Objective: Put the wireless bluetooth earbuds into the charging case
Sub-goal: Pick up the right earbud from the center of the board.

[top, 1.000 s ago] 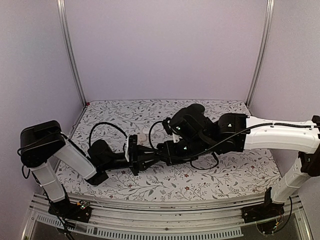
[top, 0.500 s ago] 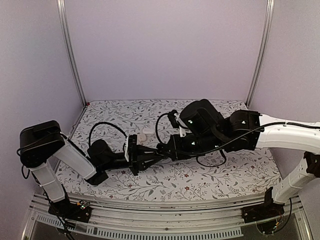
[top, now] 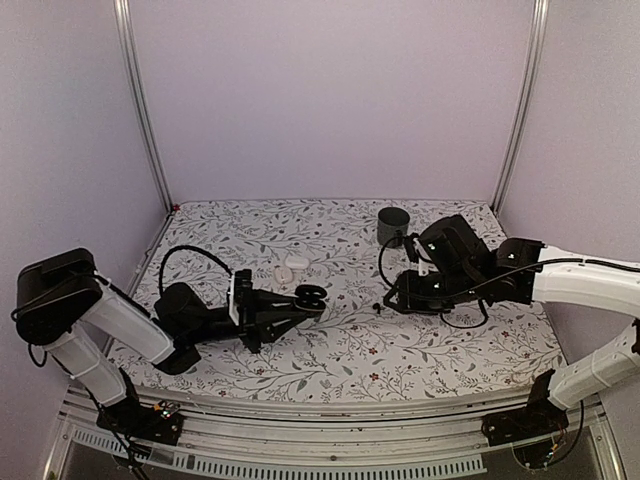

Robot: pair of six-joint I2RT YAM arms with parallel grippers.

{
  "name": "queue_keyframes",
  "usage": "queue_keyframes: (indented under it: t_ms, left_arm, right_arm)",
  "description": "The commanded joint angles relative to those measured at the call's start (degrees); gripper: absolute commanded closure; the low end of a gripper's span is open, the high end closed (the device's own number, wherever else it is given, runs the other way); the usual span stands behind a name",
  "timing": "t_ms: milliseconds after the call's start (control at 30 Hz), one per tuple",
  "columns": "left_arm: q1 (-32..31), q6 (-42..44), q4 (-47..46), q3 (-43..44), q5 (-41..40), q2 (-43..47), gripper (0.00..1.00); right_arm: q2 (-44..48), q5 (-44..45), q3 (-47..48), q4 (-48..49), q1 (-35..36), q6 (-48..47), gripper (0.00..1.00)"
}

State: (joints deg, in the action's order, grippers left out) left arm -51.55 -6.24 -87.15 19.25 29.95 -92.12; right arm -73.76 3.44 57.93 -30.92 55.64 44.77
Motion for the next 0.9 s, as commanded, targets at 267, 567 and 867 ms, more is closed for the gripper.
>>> queue_keyframes:
  t_ms: [267, 567, 867]
  left_arm:
    - [-0.02, -0.53, -10.2, -7.58, -5.9, 9.09, 1.0]
    - [-0.44, -0.35, -10.27, -9.08, -7.41, 10.42, 1.0]
    - [-0.53, -0.53, -11.15, -9.43, -7.84, 10.54, 1.0]
  right_arm:
    - [-21.81, -1.97, 1.92, 11.23, -12.22, -14.2, 0.61]
    - [-33.01, 2.55, 10.76, 6.81, -12.64, -18.4, 0.65]
    - [-38.17, 3.95, 15.45, 4.9, -12.26, -21.15, 0.68]
